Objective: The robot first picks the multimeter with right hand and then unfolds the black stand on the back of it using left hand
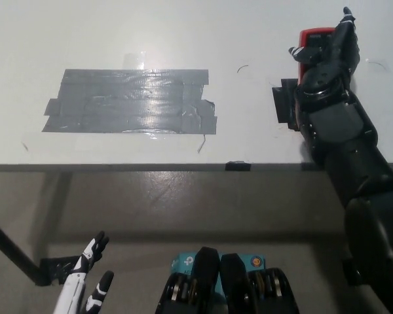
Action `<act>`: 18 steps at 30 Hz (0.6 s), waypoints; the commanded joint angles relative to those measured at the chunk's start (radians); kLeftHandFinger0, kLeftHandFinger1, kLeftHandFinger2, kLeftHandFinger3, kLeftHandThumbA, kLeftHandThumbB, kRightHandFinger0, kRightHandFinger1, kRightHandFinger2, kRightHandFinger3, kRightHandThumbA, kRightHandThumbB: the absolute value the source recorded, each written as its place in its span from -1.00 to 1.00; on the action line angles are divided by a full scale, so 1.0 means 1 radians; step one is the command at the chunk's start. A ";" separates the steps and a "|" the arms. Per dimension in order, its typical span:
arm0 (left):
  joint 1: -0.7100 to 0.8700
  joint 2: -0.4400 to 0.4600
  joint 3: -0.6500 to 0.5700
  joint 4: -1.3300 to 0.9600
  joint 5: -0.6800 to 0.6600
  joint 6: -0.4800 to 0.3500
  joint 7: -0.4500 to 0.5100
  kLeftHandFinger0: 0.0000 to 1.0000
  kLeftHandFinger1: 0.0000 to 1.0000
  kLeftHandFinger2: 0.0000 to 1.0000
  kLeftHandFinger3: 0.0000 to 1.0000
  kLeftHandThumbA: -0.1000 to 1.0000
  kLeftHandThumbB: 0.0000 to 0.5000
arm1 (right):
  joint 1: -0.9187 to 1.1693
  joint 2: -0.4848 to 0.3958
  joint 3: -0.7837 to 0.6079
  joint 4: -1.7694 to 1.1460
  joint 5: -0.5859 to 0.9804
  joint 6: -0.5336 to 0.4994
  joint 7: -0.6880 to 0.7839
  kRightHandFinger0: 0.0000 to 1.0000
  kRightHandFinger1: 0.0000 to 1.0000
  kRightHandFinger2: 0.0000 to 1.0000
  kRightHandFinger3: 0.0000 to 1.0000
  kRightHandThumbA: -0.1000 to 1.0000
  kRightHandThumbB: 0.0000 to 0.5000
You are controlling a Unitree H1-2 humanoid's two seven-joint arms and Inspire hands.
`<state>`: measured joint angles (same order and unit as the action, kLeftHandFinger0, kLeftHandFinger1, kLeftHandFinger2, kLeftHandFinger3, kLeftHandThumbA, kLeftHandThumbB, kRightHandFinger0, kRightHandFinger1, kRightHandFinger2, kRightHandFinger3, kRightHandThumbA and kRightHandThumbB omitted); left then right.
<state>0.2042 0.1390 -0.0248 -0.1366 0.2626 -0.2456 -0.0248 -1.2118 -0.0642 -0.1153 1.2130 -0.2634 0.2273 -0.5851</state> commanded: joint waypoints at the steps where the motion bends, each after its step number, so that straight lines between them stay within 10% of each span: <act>1: 0.001 0.014 0.001 -0.022 0.016 -0.029 0.012 1.00 1.00 1.00 1.00 0.94 -0.30 | -0.054 0.001 -0.008 0.005 0.057 -0.014 0.017 1.00 1.00 1.00 1.00 0.77 1.00; 11: 0.000 0.013 0.002 -0.027 0.008 -0.020 0.009 1.00 1.00 1.00 1.00 0.93 -0.28 | -0.062 -0.005 0.008 0.032 0.068 0.007 0.018 1.00 1.00 1.00 1.00 0.54 0.92; 12: -0.007 0.015 0.004 -0.019 0.005 -0.038 0.013 1.00 1.00 1.00 1.00 0.91 -0.31 | -0.057 -0.027 0.089 0.076 -0.006 0.087 0.068 0.82 0.83 0.96 1.00 -0.58 0.28; 13: -0.007 0.016 0.004 -0.018 0.004 -0.039 0.013 1.00 1.00 1.00 1.00 0.91 -0.31 | -0.054 -0.027 0.094 0.077 -0.005 0.084 0.064 0.24 0.38 0.59 1.00 -0.83 0.15; 14: -0.007 0.016 0.004 -0.018 0.004 -0.040 0.013 1.00 1.00 1.00 1.00 0.91 -0.32 | -0.055 -0.028 0.103 0.079 0.002 0.085 0.063 0.12 0.23 0.43 1.00 -0.83 0.10; 16: -0.008 0.014 0.000 -0.028 0.009 -0.026 0.007 1.00 1.00 1.00 1.00 0.93 -0.29 | 0.001 -0.028 0.104 0.066 0.011 -0.024 -0.004 -0.45 -0.29 -0.15 0.08 -1.00 0.16; 18: -0.008 0.014 0.000 -0.028 0.009 -0.026 0.007 1.00 1.00 1.00 1.00 0.93 -0.30 | 0.001 -0.029 0.111 0.067 0.017 -0.026 -0.006 -0.59 -0.43 -0.29 -0.10 -1.00 0.16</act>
<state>0.1984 0.1409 -0.0243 -0.1366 0.2634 -0.2468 -0.0248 -1.2047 -0.0886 -0.0207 1.2708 -0.2524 0.2331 -0.5804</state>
